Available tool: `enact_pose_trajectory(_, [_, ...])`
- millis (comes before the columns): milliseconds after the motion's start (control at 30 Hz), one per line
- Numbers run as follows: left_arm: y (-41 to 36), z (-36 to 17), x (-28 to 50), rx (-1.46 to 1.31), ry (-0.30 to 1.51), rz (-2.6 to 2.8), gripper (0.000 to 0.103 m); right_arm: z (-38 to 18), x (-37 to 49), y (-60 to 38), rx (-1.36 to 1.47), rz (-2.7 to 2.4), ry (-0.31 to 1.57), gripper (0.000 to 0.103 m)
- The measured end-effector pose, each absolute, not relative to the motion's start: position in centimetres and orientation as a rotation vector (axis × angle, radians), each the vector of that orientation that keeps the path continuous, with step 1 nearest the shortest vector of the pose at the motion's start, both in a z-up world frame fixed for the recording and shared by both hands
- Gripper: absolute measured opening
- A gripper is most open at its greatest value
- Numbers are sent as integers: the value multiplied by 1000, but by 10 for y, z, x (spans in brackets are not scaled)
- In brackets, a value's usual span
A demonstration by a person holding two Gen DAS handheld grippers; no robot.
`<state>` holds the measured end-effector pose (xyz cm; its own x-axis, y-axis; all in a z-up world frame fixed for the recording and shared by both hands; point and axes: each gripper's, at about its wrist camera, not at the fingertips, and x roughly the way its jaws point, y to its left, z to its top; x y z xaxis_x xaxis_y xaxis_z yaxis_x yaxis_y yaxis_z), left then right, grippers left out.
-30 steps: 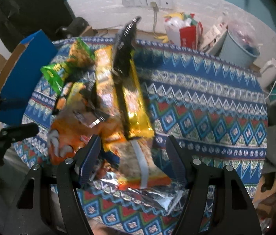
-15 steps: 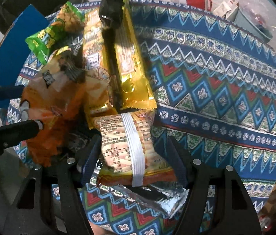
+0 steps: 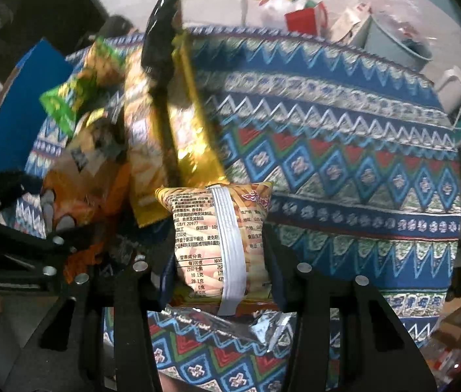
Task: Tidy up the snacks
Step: 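Grasp the orange chip bag with the left gripper while the right grasps the striped bag, then carry both bags over the box and open both grippers inside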
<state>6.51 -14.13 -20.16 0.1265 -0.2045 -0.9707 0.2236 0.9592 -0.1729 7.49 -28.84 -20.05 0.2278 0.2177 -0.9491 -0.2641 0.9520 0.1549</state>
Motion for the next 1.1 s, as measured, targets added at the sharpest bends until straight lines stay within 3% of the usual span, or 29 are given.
enact_pose_trajectory(67, [-142, -203, 64, 24, 1408, -320, 72, -197, 76, -292, -35, 320, 1287, 46])
enact_pose_trajectory(100, [-142, -203, 63, 33, 1405, -324, 63, -196, 76, -294, -30, 317, 1281, 46])
enact_pose_trajectory(333, [-135, -193, 59, 60, 1362, -353, 48, -193, 76, -295, -22, 303, 1238, 46])
enact_pose_trajectory(1100, [-69, -108, 44, 57, 1156, -273, 48, -133, 77, -253, -12, 338, 1044, 46])
